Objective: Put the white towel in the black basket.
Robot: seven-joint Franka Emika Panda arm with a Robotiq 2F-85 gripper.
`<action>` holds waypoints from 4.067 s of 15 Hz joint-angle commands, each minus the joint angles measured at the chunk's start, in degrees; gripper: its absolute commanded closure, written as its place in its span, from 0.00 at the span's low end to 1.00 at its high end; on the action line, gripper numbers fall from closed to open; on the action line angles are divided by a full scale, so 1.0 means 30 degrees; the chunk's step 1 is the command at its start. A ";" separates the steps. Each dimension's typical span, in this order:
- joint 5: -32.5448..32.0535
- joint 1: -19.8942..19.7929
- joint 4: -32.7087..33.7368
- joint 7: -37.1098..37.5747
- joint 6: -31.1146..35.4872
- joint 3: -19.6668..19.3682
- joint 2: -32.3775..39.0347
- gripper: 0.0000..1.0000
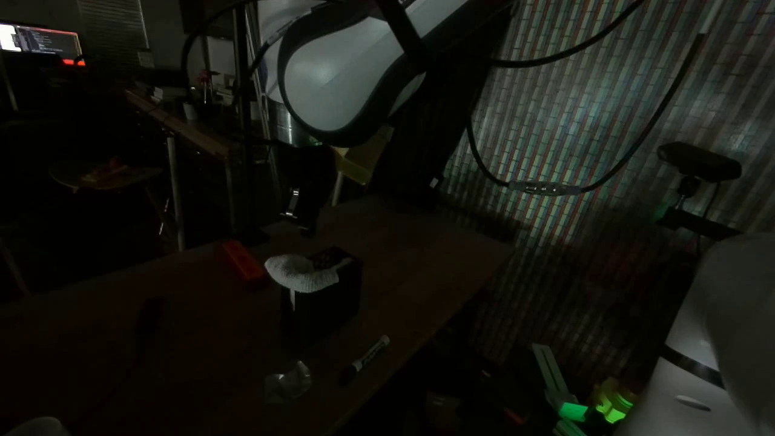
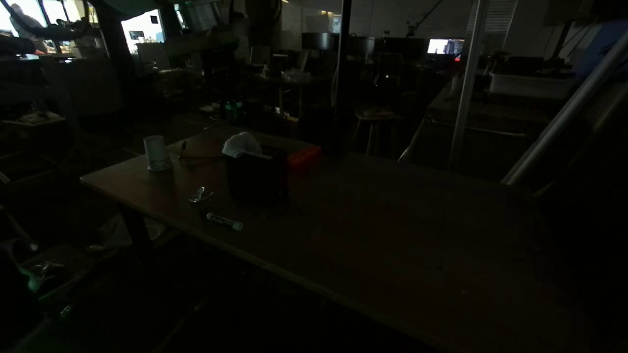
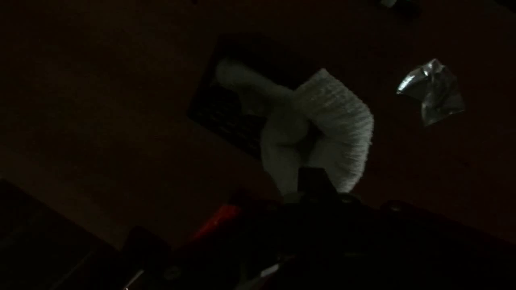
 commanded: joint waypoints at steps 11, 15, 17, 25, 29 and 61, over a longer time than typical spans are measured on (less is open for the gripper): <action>-0.0263 0.1871 0.0115 -0.0685 0.0189 0.1964 0.1096 1.00; -0.0806 0.1758 0.0661 -0.0604 0.0089 0.1867 0.2350 1.00; -0.1058 0.1706 0.0887 -0.0537 0.0044 0.1767 0.2891 1.00; -0.1812 0.1469 0.1917 -0.0310 -0.0140 0.1168 0.4636 1.00; -0.2678 0.1405 0.2516 -0.0099 -0.0307 0.0672 0.5287 1.00; -0.3488 -0.0248 0.1972 0.1017 -0.0078 -0.1015 0.4581 1.00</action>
